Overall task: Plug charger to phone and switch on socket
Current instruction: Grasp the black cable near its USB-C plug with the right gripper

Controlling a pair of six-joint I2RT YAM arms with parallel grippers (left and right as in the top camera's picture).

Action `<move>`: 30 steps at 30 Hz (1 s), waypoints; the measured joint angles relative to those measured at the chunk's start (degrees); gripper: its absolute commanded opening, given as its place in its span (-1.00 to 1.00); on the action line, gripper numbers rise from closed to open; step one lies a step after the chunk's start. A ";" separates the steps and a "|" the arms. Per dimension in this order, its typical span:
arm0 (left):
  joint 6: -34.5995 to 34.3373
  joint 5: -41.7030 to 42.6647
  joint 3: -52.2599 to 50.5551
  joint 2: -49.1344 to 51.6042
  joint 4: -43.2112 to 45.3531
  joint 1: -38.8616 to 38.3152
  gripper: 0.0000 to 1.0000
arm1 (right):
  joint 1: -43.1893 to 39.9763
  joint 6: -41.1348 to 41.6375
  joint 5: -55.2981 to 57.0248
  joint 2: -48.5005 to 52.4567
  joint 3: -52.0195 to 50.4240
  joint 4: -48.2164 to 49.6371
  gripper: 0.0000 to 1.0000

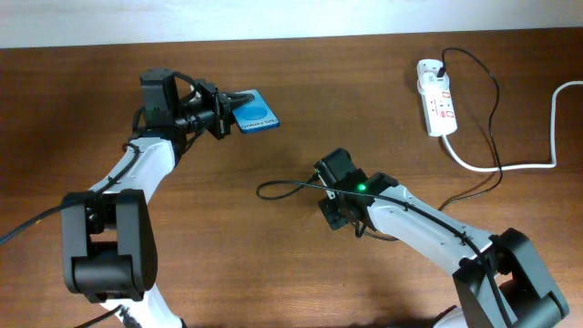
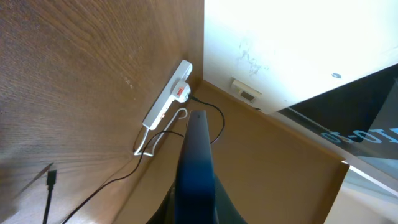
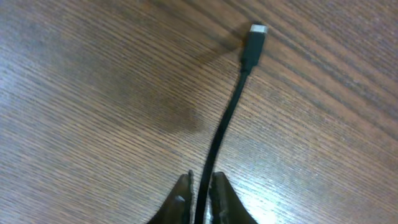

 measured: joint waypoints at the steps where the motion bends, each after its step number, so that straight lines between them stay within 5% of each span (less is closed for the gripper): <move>1: 0.00 0.00 0.00 0.00 0.00 0.00 -1.00 | 0.00 0.52 -0.09 0.13 0.00 0.00 -0.92; 6: 1.75 -0.02 0.00 0.00 -0.57 0.00 -1.00 | 0.00 1.14 -1.14 -0.11 0.66 -6.32 -0.92; 13: 7.85 -1.16 -0.13 0.00 -8.15 -1.57 -1.00 | -1.66 1.70 -7.15 -27.61 4.33 -16.83 -0.91; 17: 8.98 -2.14 -0.13 0.00 -8.79 -5.27 -1.00 | -2.19 1.68 -10.14 -32.46 3.96 -17.55 -0.92; 28: 9.42 -3.48 -0.13 0.00 -8.41 -5.31 -1.00 | -2.19 8.39 -9.01 -13.40 -8.57 -7.39 -0.92; 29: 9.44 -3.50 -0.13 0.00 -8.35 -5.25 -1.00 | -2.19 8.41 -9.03 -11.98 -8.57 -7.32 -0.85; 30: 9.42 -3.50 -0.13 0.00 -8.28 -5.22 -1.00 | -2.19 8.48 -9.03 -11.08 -8.57 -7.37 -0.53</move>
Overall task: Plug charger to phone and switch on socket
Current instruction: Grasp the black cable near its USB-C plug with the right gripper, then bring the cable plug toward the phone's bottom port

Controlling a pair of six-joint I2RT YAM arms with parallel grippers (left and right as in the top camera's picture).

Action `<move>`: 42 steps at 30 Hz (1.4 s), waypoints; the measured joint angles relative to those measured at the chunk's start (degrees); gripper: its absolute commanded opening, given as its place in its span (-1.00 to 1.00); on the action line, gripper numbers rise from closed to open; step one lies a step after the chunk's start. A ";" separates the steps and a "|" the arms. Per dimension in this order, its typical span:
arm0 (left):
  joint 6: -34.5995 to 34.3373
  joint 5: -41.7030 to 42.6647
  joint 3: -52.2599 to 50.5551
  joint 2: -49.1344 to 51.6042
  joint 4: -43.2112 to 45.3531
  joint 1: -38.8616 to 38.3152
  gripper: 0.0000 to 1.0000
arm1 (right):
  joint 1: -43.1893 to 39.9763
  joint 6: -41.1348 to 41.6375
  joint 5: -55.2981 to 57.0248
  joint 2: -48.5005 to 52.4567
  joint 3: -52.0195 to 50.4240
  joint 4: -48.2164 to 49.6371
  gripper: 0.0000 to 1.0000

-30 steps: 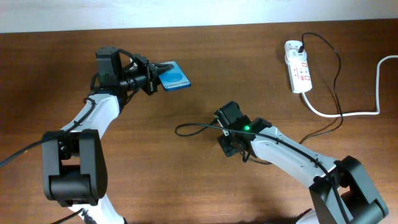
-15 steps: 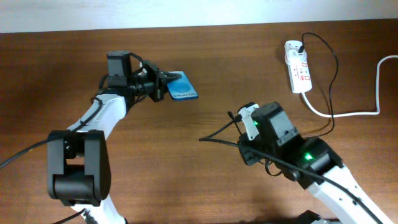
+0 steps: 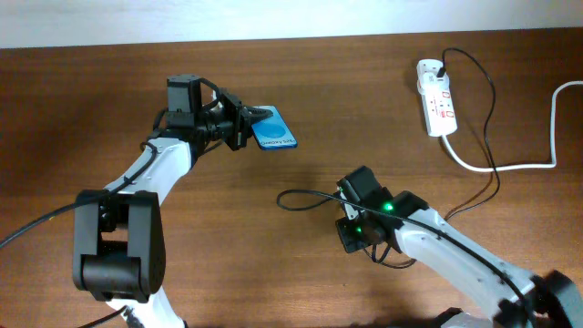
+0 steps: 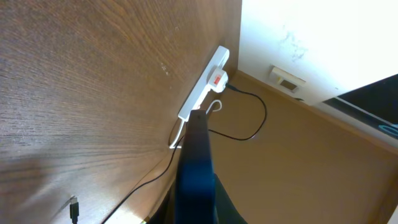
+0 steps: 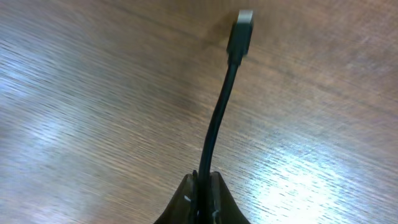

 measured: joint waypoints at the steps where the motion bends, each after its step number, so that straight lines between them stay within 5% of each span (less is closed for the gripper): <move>1: 0.02 0.02 0.00 0.00 0.28 0.02 -1.00 | 0.00 0.13 0.00 1.18 0.00 0.00 -0.24; 6: 0.15 0.02 0.00 0.00 0.85 0.15 -1.00 | 0.00 1.14 0.04 1.42 0.13 0.00 0.02; 10: 0.17 0.07 0.00 0.00 0.90 0.31 -1.00 | 0.00 1.38 1.99 1.42 2.69 1.84 0.02; 18: 0.17 0.09 0.00 0.00 1.86 0.31 -1.00 | 0.00 0.63 4.39 3.74 2.82 6.10 -0.31; 25: 0.17 0.11 0.00 0.00 1.88 0.42 -1.00 | 0.00 -0.04 5.73 7.26 2.82 7.30 -0.92; 33: 0.17 0.02 0.00 0.00 1.95 0.42 -1.00 | 0.00 -0.11 5.90 6.99 6.84 -0.76 -0.92; 42: 1.44 0.04 0.00 0.00 0.24 0.39 -1.00 | 0.00 0.90 6.08 -18.56 13.97 -8.26 -0.92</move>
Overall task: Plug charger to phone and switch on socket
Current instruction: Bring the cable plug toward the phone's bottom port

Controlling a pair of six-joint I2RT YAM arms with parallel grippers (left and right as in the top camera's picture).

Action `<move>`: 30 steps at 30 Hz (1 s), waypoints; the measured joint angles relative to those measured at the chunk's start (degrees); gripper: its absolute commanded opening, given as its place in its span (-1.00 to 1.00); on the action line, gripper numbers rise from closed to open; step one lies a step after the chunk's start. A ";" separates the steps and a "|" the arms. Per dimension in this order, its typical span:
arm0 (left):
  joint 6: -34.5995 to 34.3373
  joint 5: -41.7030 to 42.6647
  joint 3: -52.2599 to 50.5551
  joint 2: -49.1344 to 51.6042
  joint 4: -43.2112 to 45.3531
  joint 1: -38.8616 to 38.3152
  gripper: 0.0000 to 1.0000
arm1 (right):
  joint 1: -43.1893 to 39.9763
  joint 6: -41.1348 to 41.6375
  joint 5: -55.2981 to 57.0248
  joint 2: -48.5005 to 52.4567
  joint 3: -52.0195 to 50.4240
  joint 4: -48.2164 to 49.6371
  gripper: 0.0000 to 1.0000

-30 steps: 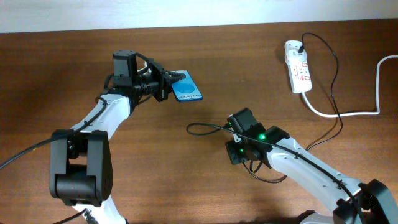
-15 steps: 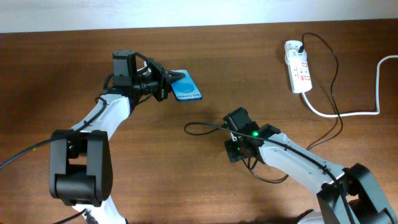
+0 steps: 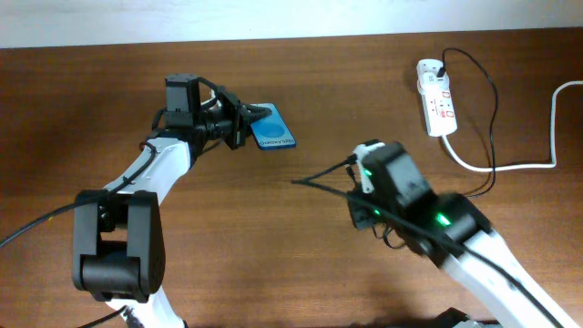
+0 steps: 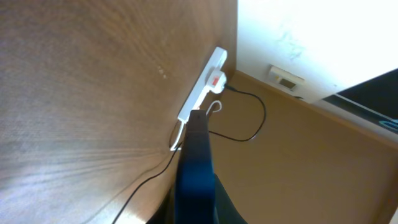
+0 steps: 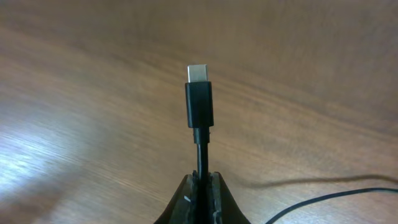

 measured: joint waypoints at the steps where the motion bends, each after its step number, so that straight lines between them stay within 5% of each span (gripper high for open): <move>1: 0.33 -0.04 0.00 0.00 -0.42 -0.07 -1.00 | 0.00 0.09 -0.02 -2.51 -0.48 0.52 -0.92; 15: 15.67 -4.13 -0.09 0.00 7.23 -3.28 -1.00 | 0.00 0.92 -15.82 2.40 -8.94 14.34 -0.92; 30: 15.34 -4.50 -0.09 0.00 10.49 -3.65 -1.00 | 0.00 10.67 -32.37 13.16 -9.01 28.48 -0.92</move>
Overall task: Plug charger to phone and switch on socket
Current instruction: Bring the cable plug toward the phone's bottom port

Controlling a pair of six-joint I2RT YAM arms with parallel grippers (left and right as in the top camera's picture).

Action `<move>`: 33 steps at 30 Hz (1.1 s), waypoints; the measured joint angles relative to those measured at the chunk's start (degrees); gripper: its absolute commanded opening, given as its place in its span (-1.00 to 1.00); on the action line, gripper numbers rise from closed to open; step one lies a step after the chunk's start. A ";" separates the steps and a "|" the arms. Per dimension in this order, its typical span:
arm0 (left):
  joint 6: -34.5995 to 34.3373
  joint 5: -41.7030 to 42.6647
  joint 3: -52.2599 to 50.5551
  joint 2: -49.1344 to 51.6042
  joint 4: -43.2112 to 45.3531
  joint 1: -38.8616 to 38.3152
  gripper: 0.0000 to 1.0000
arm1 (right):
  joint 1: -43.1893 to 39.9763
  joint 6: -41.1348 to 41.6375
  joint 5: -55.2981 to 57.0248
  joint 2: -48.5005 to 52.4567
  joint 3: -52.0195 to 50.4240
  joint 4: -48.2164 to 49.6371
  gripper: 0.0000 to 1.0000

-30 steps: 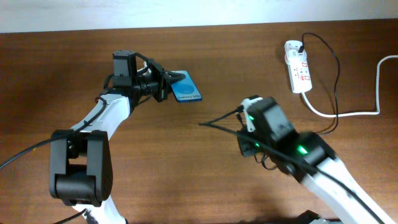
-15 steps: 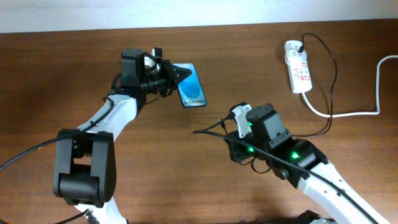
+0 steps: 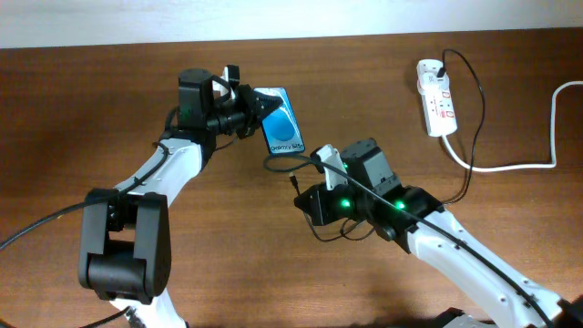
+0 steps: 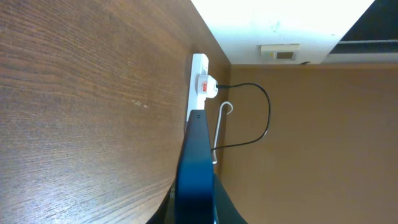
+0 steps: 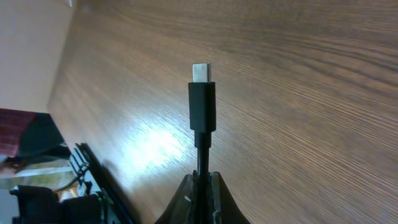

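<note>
My left gripper (image 3: 244,107) is shut on a blue phone (image 3: 281,133), held off the table with its free end toward the near side. The left wrist view shows the phone (image 4: 196,163) edge-on between my fingers. My right gripper (image 3: 303,191) is shut on the black charger cable, whose plug (image 5: 201,98) sticks straight out of the jaws over the wood. In the overhead view the plug (image 3: 293,179) sits a short way below the phone's lower end, apart from it. The white socket strip (image 3: 435,97) lies at the far right, a black lead plugged into it.
A thick white cord (image 3: 519,166) runs from the strip off the right edge. The black charger cable (image 3: 475,119) loops from the strip down past my right arm, with a small loop (image 3: 273,164) under the phone. The brown table (image 3: 109,237) ends at a pale wall behind.
The left gripper has turned the phone so its free end points toward the near side instead of right. The right gripper has swung left and now sits just below the phone.
At first the cable lay on the table with my right jaws around it, while the left gripper held the phone at far left. Then the jaws were shut on the cable and the phone was further right. Later the plug was raised, and now faces the turned phone.
</note>
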 measured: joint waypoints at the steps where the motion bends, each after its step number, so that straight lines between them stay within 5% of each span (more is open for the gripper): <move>1: -0.20 0.00 0.00 0.00 -0.02 0.00 -1.00 | 0.00 0.72 -0.72 0.79 -0.02 1.33 -0.92; 14: -6.86 0.07 0.00 0.00 -0.07 0.00 -1.00 | -7.45 7.76 -10.21 1.09 -0.02 3.21 -0.92; 33: -11.10 0.20 0.00 0.00 -5.03 0.00 -1.00 | -7.54 20.35 -17.75 1.09 0.33 3.54 -0.92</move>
